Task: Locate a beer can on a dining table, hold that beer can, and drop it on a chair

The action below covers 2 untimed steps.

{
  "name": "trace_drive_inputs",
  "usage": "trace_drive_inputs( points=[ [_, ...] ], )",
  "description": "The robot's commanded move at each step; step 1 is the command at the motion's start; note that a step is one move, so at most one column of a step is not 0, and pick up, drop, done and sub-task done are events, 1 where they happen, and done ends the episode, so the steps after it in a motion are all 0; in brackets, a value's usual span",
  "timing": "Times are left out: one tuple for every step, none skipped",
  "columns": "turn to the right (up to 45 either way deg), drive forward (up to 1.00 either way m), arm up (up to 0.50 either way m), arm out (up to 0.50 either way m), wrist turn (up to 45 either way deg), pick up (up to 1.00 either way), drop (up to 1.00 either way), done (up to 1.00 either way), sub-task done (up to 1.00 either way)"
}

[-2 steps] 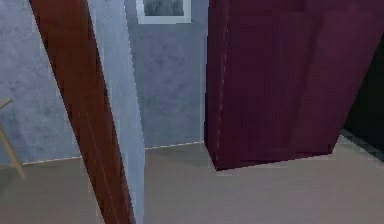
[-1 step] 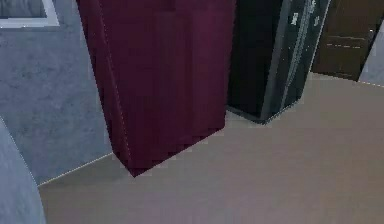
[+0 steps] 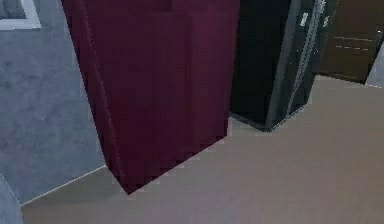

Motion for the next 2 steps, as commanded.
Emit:
trace_drive_inputs(
  points=[
    [0.0,0.40,0.00,0.00,0.0,0.00,0.00,0.00,0.00],
    [45.0,0.00,0.00,0.00,0.0,0.00,0.00,0.00,0.00]
  ],
)
